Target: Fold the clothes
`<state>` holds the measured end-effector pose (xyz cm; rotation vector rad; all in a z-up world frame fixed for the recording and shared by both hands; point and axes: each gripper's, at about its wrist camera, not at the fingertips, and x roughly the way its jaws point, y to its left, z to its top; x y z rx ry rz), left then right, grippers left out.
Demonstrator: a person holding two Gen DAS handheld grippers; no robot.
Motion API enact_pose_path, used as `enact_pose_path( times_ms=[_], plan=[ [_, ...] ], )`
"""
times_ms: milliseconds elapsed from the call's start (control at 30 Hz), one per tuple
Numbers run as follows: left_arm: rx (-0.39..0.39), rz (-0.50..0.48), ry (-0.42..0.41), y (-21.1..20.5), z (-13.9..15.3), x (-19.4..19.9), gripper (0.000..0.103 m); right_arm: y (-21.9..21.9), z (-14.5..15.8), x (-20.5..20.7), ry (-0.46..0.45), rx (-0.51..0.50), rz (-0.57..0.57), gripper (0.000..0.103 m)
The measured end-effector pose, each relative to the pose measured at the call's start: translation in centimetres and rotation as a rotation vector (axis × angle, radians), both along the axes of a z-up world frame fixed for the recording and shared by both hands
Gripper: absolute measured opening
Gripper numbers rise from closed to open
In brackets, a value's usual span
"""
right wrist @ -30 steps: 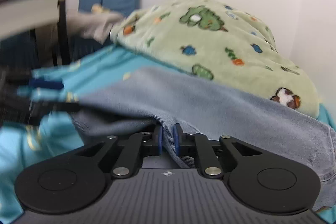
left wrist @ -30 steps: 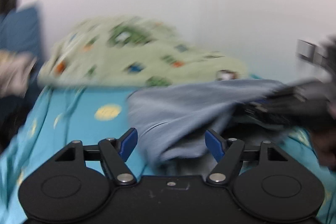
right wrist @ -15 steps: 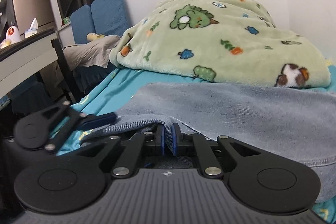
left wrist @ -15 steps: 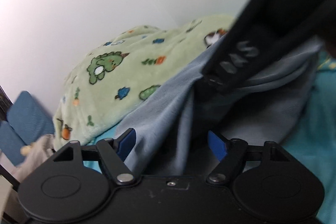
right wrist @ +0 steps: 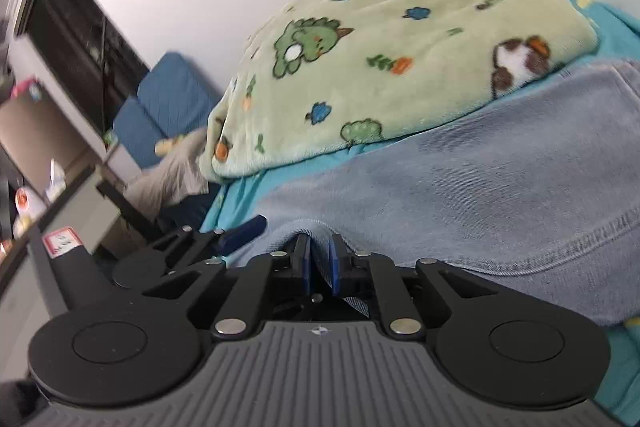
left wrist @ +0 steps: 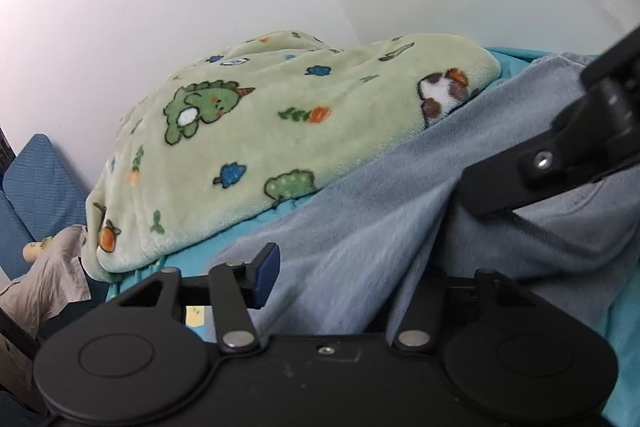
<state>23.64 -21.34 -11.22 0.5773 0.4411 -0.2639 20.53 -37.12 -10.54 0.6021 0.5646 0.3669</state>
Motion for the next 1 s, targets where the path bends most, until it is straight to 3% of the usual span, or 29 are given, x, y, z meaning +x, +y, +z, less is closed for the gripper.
enact_pose_path(
  times_ms=[167,267,400,500,567,600,667,700,867,1000],
  plan=[
    [-0.060,0.034,0.051,-0.2,0.2,1.2,0.044,-1.5,-0.2,-0.5,0.010,0.108,-0.064,0.009],
    [-0.146,0.045,0.089,0.2,1.2,1.6,0.022,-2.5,-0.6,-0.8,0.021,0.206,-0.104,0.010],
    [-0.398,0.127,0.125,2.7,4.1,2.6,0.011,-4.0,-1.6,-0.9,0.049,0.371,-0.129,0.014],
    [-0.535,0.211,0.147,5.0,5.9,3.6,0.009,-2.2,-2.3,-1.1,0.061,0.457,-0.071,0.027],
    [-0.569,0.233,0.154,6.1,6.6,3.7,0.009,-1.0,-2.6,-1.3,0.081,0.516,-0.024,0.051],
    [-0.581,0.244,0.156,6.7,6.8,3.7,0.009,-0.9,-2.8,-1.4,0.076,0.548,-0.027,0.055],
    [-0.607,0.277,0.154,8.1,7.1,3.4,0.008,-0.8,-3.6,-1.6,0.084,0.608,-0.053,0.076],
    [-0.629,0.297,0.148,9.1,7.2,3.2,0.008,-0.9,-4.2,-1.6,0.105,0.635,-0.072,0.080],
    [-0.684,0.394,0.085,14.4,7.5,1.9,0.008,-1.4,-6.7,-1.0,0.253,0.748,-0.126,0.082],
    [-0.661,0.470,0.087,19.2,6.1,0.7,0.008,-0.9,-7.3,-0.9,0.293,0.706,-0.155,0.082]
  ],
)
